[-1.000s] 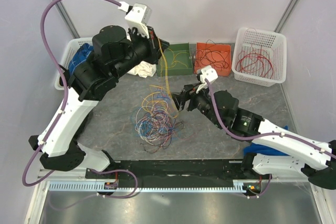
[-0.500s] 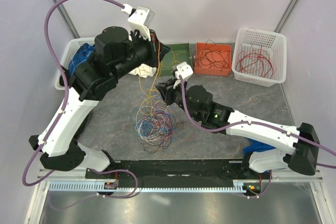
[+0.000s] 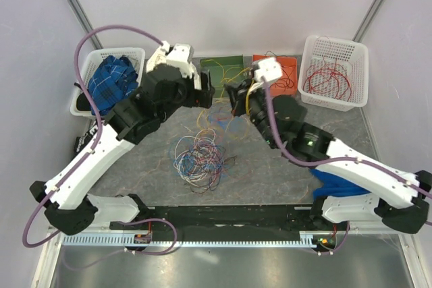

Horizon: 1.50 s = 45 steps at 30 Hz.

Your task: Untangle the cables

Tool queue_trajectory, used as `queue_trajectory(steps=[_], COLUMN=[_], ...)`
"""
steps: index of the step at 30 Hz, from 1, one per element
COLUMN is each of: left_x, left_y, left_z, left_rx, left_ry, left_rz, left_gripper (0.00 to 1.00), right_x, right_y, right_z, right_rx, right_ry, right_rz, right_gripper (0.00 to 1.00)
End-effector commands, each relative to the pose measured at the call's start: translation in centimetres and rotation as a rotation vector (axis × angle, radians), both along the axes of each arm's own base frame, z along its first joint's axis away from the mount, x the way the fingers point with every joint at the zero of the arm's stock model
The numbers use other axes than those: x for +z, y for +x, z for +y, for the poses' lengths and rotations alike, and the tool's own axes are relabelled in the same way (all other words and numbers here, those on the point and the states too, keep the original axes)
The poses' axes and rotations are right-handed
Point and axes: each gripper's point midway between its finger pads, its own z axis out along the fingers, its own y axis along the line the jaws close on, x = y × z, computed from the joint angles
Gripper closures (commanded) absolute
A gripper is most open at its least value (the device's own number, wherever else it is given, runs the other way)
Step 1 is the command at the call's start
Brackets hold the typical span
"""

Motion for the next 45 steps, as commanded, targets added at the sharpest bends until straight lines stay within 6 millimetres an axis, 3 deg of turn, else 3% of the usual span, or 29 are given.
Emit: queue_trajectory(steps=[1,2,3,5,6,9,10,11,13,14,15,17,18,20,21,25,31,39,43,45], left_x=[-5.2,-5.9,-8.1,-8.7,-10.3,-10.8,-10.7,-9.0,-8.9,-6.0,-5.8,-2.9,-0.1,1.1,1.3,0.3,-0.9,-1.3,-2.1,-2.6], left_y=[-0.2,-0.2,-0.5,-0.5,-0.8,-1.0,-1.1,-1.4,-1.9,-2.1,-3.2,-4.8,-6.5,-8.4,-8.9,-8.9,-8.9,-9.3,-8.5,-7.4], left_z=[4.5,5.0,5.2,5.7,5.5,5.1,4.7,3.7,2.9,1.8,2.1,1.3,2.2,2.1,2.3,-0.2,-2.2,-7.7,-9.3,-9.7], left_rx=[0.222,0.243,0.255,0.278,0.270,0.243,0.224,0.163,0.090,0.015,-0.023,-0.158,-0.209,-0.306,-0.326,-0.438,-0.518,-0.669,-0.670,-0.633], left_ry=[0.041,0.030,0.030,-0.025,-0.037,-0.110,-0.129,-0.204,-0.247,-0.349,-0.385,-0.524,-0.592,-0.646,-0.662,-0.589,-0.584,-0.591,-0.576,-0.588], left_rz=[0.073,0.083,0.122,0.123,0.160,0.165,0.161,0.115,0.074,-0.019,-0.068,-0.256,-0.395,-0.536,-0.603,-0.597,-0.637,-0.600,-0.569,-0.537], left_gripper=[0.00,0.00,0.00,0.00,0.00,0.01,0.01,0.01,0.02,0.03,0.03,0.03,0.03,0.03,0.03,0.04,0.01,0.00,0.00,0.05], right_x=[9.8,10.4,10.8,11.9,12.6,12.7,12.4,12.3,11.7,11.6,11.2,11.1,10.8,10.8,10.8,10.7,11.0,10.3,10.0,9.7], right_y=[-1.0,-1.1,-1.2,-1.4,-1.6,-1.6,-1.6,-1.6,-1.6,-1.6,-1.5,-1.6,-1.6,-1.8,-1.9,-2.2,-3.0,-3.2,-3.2,-3.2], right_z=[-6.9,-7.4,-7.9,-8.7,-9.1,-9.1,-8.9,-8.9,-8.8,-8.8,-8.7,-8.9,-8.9,-8.7,-8.7,-7.8,-6.3,-4.6,-4.4,-4.3], right_rx=[-0.146,-0.154,-0.168,-0.183,-0.185,-0.185,-0.178,-0.176,-0.176,-0.178,-0.179,-0.178,-0.177,-0.161,-0.152,-0.108,-0.020,0.037,0.043,0.044], right_ry=[0.135,0.137,0.142,0.146,0.154,0.143,0.127,0.124,0.113,0.110,0.102,0.106,0.100,0.110,0.114,0.127,0.155,0.147,0.142,0.137], right_rz=[-0.099,-0.105,-0.107,-0.109,-0.116,-0.105,-0.096,-0.092,-0.080,-0.077,-0.071,-0.065,-0.060,-0.055,-0.053,-0.041,-0.015,0.015,0.020,0.023], right_gripper=[1.00,1.00,1.00,1.00,1.00,1.00,1.00,1.00,1.00,1.00,1.00,1.00,1.00,1.00,1.00,1.00,1.00,1.00,1.00,1.00])
